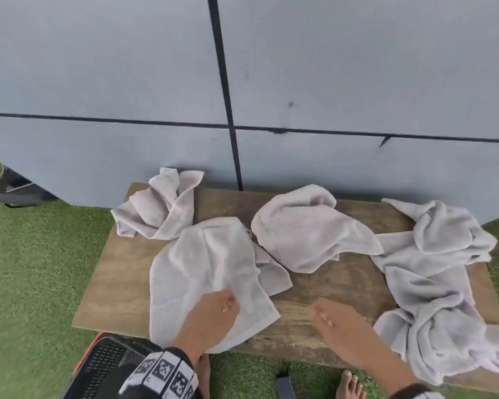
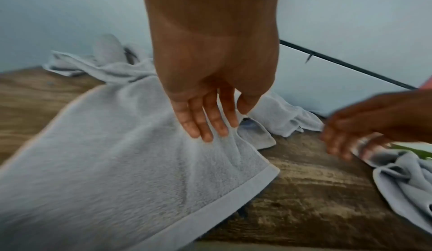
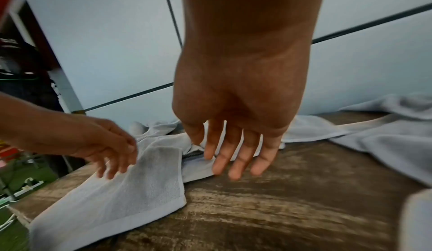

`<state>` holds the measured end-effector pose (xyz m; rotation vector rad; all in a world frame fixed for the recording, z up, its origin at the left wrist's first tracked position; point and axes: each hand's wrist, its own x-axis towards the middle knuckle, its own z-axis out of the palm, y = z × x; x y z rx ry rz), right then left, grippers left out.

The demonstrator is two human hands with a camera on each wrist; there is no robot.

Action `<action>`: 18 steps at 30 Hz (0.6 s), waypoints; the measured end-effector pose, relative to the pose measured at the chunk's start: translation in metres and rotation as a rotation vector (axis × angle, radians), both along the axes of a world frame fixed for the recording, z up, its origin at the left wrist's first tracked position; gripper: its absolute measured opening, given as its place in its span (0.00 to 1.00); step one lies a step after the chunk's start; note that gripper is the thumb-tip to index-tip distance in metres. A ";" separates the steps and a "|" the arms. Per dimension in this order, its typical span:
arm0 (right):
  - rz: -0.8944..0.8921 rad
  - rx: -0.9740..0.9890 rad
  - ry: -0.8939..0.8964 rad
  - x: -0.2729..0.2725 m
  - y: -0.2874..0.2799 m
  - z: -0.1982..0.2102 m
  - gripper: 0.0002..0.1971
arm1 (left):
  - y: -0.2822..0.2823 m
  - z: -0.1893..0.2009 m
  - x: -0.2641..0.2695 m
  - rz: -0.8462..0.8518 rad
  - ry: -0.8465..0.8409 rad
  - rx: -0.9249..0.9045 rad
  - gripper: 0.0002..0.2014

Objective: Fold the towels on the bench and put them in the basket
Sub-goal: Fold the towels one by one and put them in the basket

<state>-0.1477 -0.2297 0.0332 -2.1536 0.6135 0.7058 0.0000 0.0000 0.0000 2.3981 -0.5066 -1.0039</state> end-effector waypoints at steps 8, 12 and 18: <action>0.031 -0.438 -0.350 0.056 0.035 -0.115 0.16 | -0.026 -0.087 0.007 0.088 -0.597 -0.114 0.30; 0.072 -0.575 -0.402 0.042 0.061 -0.130 0.13 | -0.017 -0.099 0.007 0.066 -0.569 -0.084 0.17; 0.093 -0.531 -0.326 -0.008 0.079 -0.118 0.12 | -0.004 -0.073 -0.019 0.066 -0.569 -0.279 0.05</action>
